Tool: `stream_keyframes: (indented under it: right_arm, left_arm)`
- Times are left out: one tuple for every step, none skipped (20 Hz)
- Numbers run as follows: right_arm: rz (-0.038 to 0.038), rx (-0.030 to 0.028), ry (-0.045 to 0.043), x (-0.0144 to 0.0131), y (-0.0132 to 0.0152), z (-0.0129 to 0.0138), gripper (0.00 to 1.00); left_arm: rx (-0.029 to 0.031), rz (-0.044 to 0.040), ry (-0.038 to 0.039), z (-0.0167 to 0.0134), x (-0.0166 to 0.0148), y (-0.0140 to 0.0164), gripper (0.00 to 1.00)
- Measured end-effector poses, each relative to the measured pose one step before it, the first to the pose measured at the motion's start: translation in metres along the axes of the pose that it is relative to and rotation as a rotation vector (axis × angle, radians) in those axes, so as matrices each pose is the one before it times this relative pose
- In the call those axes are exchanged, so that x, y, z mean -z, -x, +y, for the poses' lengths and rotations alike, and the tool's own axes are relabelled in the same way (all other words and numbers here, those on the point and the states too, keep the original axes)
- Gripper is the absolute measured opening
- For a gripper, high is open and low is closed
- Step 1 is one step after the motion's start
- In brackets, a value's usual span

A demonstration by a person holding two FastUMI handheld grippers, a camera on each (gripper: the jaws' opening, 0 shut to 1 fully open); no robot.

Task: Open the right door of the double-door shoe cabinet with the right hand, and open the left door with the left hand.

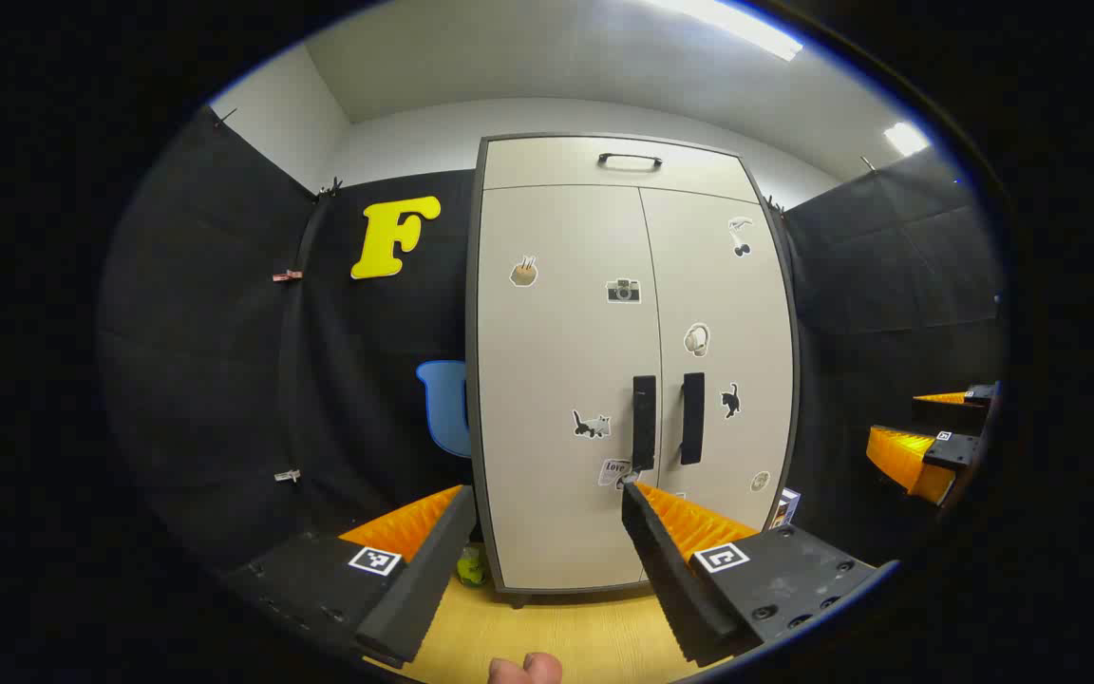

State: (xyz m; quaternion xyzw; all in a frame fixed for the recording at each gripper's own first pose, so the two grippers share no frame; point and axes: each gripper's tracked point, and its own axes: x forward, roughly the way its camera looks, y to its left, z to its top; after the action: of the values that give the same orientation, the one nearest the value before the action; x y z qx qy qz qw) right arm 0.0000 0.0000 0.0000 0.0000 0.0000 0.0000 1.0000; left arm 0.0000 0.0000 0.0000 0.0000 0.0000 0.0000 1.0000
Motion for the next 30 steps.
stream_keyframes:
  right_arm:
    - [0.00081,-0.0009,-0.00333,-0.00121,0.00147,0.00201,0.97]
    - [-0.00528,-0.00189,-0.00466,-0.00171,0.00115,0.00134,0.97]
    - [-0.00641,-0.00196,-0.00355,-0.00254,0.00024,0.00133,0.97]
    - [-0.0014,-0.00049,-0.00225,-0.00002,-0.00019,0.00031,0.97]
    - [0.00411,-0.00071,-0.00253,0.00097,-0.00007,0.00043,0.97]
    - [0.00484,-0.00161,-0.00488,0.00134,-0.00035,0.0005,0.97]
    - [0.00373,-0.00237,-0.00451,0.00028,-0.00021,-0.00002,0.97]
    - [-0.00072,-0.00046,-0.00167,-0.00076,0.00009,0.00064,0.97]
    - [-0.00411,0.00105,0.0015,-0.00152,0.00048,0.00048,0.97]
    - [-0.00646,-0.00218,0.00284,-0.00165,-0.00028,0.00071,0.97]
    - [-0.00302,-0.0039,0.00333,-0.00018,-0.00056,0.00122,0.97]
    - [0.0025,-0.0036,0.00303,0.00089,-0.00046,0.00128,0.97]
    - [0.00147,-0.0039,0.00176,0.0002,0.00036,0.00158,0.97]
    - [0.00296,-0.00427,0.00011,0.00029,0.00027,0.00191,0.97]
    - [0.00087,-0.00427,-0.00002,0.00016,-0.00029,0.00178,0.97]
    - [-0.00244,-0.0026,0.00018,-0.00086,-0.00036,0.00124,0.97]
    - [-0.00165,-0.00276,0.00127,-0.00061,-0.00093,0.00216,0.97]
    - [-0.00102,-0.00172,0.00229,-0.00054,-0.00068,0.0016,0.97]
    - [0.00042,-0.00206,0.0023,-0.00046,-0.00135,0.00106,0.97]
    - [-0.00142,-0.00296,0.00179,-0.0003,-0.00162,0.00196,0.97]
    - [-0.0072,-0.00642,0.00102,-0.00273,-0.00271,0.00288,0.97]
    - [-0.01029,-0.0121,-0.00047,-0.00302,-0.00381,0.0034,0.97]
    - [-0.00769,-0.01382,-0.00289,-0.003,-0.00587,0.00493,0.97]
    - [0.00152,-0.01362,-0.00529,-0.00122,-0.00701,0.00411,0.97]
    - [0.00414,-0.01158,-0.00644,-0.00143,-0.00936,0.00318,0.97]
    - [0.00027,-0.00601,-0.00853,-0.00227,-0.01076,0.00309,0.97]
    - [-0.00644,0.00112,-0.01006,-0.00406,-0.0113,0.00086,0.97]
    - [-0.01264,0.00315,-0.0063,-0.00385,-0.01126,0.0013,0.97]
    - [-0.01071,0.00147,-0.00086,-0.00285,-0.01429,0.00178,0.97]
    - [-0.00409,-0.00699,0.00204,0.00041,-0.01486,0.00362,0.97]
  left_arm:
    - [0.00225,0.00281,0.00052,0.00033,-0.00114,0.00024,0.96]
    - [0.00298,-0.00173,0.00067,-0.00006,-0.00135,-0.00063,0.96]
    - [0.0018,-0.0032,0.00011,-0.00009,-0.00187,-0.00003,0.96]
    - [0.00206,-0.00181,-0.00064,-0.0002,0.00096,0.00033,0.96]
    - [0.00402,0.00026,-0.00058,-0.00146,0.00041,0.00043,0.96]
    - [0.00337,0.00113,-0.00021,-0.00145,0.0011,0.00038,0.96]
    - [0.00281,0.00254,-0.00046,-0.00138,0.00081,0.00031,0.96]
    - [0.00173,0.00134,-0.0007,-0.00005,0.00118,0.00042,0.96]
    - [0.00021,0.00087,-0.00137,-0.00052,0.0,0.00046,0.96]
    - [0.00115,0.00047,-0.00057,-0.00043,0.00103,-0.00013,0.96]
    - [-0.00054,0.00095,0.00143,0.00047,0.0001,0.00034,0.96]
    - [-0.00164,0.00112,0.00249,0.0006,0.00025,0.00049,0.96]
    - [-0.0023,-0.00112,0.00307,0.00097,-0.00056,-0.00056,0.96]
    - [-0.00278,-0.00063,0.00309,0.00094,0.00068,0.00076,0.96]
    - [-0.0007,-0.00002,0.00171,0.00108,0.00009,-0.00002,0.96]
    - [-0.00239,0.0012,-0.00062,0.00108,0.0012,-0.00025,0.96]
    - [-0.00224,-0.00006,-0.00131,0.00143,-0.00045,-0.00035,0.96]
    - [-0.00201,-0.00065,-0.00098,0.00118,0.0007,0.00021,0.96]
    - [-0.00228,0.00153,0.00029,0.00094,0.0004,0.00004,0.96]
    - [-0.00182,0.00081,0.0006,0.00063,0.00132,-0.00044,0.96]
    - [-0.00147,0.00156,0.0004,0.00115,0.00034,-0.00045,0.96]
    - [-0.00244,-0.00089,0.00079,0.00109,0.00065,0.00015,0.96]
    - [-0.00144,-0.00102,0.00085,0.00072,0.00019,0.00027,0.96]
    - [0.00031,0.00126,0.00037,-0.00005,0.0016,-0.00047,0.96]
    - [0.00151,0.003,-0.00019,-0.00011,0.00081,0.00026,0.96]
    - [0.00109,0.00059,-0.00034,-0.0004,0.0012,-0.00019,0.96]
    - [0.001,0.00148,-0.00017,0.00008,0.00069,0.00021,0.96]
    - [-0.00011,0.00091,-0.00085,0.00084,0.00168,0.00052,0.96]
    - [-0.00112,0.00164,-0.00185,0.00052,0.00093,-0.00008,0.96]
    - [-0.00099,0.00148,-0.00198,0.00051,0.00093,-0.00017,0.96]
